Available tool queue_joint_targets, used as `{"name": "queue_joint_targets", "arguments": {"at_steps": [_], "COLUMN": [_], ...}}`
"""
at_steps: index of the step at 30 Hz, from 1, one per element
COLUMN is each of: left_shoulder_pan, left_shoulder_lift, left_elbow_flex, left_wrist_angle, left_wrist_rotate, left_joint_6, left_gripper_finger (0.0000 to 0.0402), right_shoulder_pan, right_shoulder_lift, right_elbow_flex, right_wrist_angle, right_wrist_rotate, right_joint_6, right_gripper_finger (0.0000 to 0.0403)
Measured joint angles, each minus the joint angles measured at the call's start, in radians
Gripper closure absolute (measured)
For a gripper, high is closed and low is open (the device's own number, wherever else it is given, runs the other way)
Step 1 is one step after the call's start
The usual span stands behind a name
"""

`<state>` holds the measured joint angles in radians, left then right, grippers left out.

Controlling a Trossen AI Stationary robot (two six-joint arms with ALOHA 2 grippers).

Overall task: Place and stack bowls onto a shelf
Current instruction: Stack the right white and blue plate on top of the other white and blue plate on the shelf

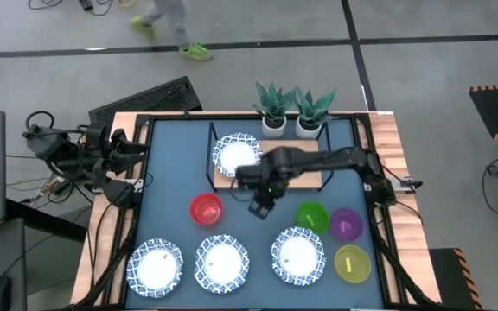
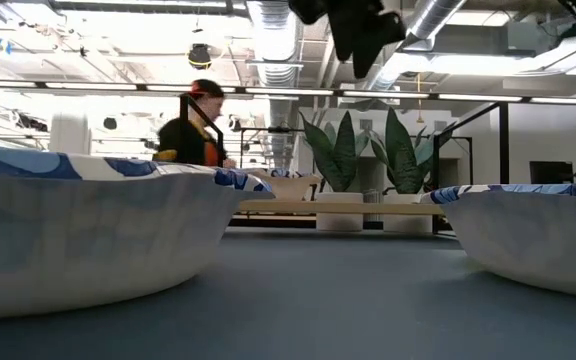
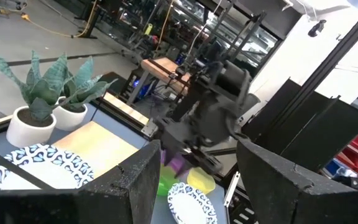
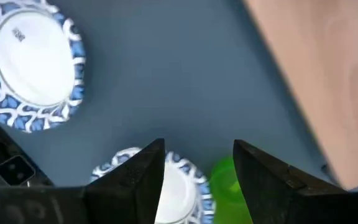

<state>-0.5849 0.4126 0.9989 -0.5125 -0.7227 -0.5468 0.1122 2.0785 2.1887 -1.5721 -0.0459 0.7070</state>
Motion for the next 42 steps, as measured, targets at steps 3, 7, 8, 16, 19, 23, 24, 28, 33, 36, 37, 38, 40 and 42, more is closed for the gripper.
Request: {"name": "queue_joint_targets", "arguments": {"at_steps": [3, 7, 8, 16, 19, 23, 24, 28, 33, 36, 37, 38, 40, 42], "left_shoulder_pan": [0.000, 0.000, 0.000, 0.000, 0.000, 0.000, 0.000, 0.000, 0.000, 0.000, 0.000, 0.000, 0.000, 0.000], "left_shoulder_lift": [0.000, 0.000, 0.000, 0.000, 0.000, 0.000, 0.000, 0.000, 0.000, 0.000, 0.000, 0.000, 0.000, 0.000], "left_elbow_flex": [0.000, 0.000, 0.000, 0.000, 0.000, 0.000, 0.000, 0.000, 0.000, 0.000, 0.000, 0.000, 0.000, 0.000], "left_wrist_angle": [0.000, -0.009, -0.015, -0.021, -0.021, -0.021, -0.021, -0.021, -0.020, -0.020, -0.020, -0.020, -0.021, -0.020], "left_wrist_rotate": [0.000, 0.003, 0.003, 0.004, 0.003, 0.003, 0.003, 0.002, 0.002, 0.000, 0.000, -0.004, -0.022, -0.035], "left_joint_6": [0.000, 0.000, 0.000, -0.014, -0.013, -0.016, -0.017, -0.021, -0.022, -0.027, -0.027, -0.025, -0.024, -0.025], "left_gripper_finger": [0.0205, 0.0205, 0.0205, 0.0205, 0.0205, 0.0205, 0.0205, 0.0205, 0.0205, 0.0205, 0.0205, 0.0205, 0.0205, 0.0205], "right_shoulder_pan": [0.051, 0.119, 0.136, 0.281, 0.347, 0.423, 0.439, 0.511, 0.602, 0.649, 0.663, 0.678, 0.698, 0.704], "right_shoulder_lift": [0.000, 0.000, 0.000, 0.000, 0.000, 0.000, 0.000, -0.002, -0.099, -0.226, -0.275, -0.326, -0.421, -0.498], "right_elbow_flex": [0.000, 0.000, 0.000, 0.000, 0.000, 0.000, 0.000, -0.002, -0.088, -0.178, -0.215, -0.256, -0.344, -0.447], "right_wrist_angle": [0.000, 0.001, 0.001, 0.001, 0.001, 0.000, 0.001, 0.001, 0.002, 0.001, 0.001, 0.000, 0.001, -0.001], "right_wrist_rotate": [0.000, -0.001, -0.001, -0.049, -0.059, -0.061, -0.061, -0.060, -0.057, 0.057, 0.114, 0.172, 0.251, 0.268], "right_joint_6": [0.069, 0.115, 0.131, 0.442, 0.564, 0.729, 0.770, 0.926, 1.153, 1.299, 1.337, 1.366, 1.398, 1.414], "right_gripper_finger": [0.0188, 0.0188, 0.0188, 0.0188, 0.0188, 0.0188, 0.0188, 0.0188, 0.0188, 0.0188, 0.0188, 0.0188, 0.0188, 0.0188]}}
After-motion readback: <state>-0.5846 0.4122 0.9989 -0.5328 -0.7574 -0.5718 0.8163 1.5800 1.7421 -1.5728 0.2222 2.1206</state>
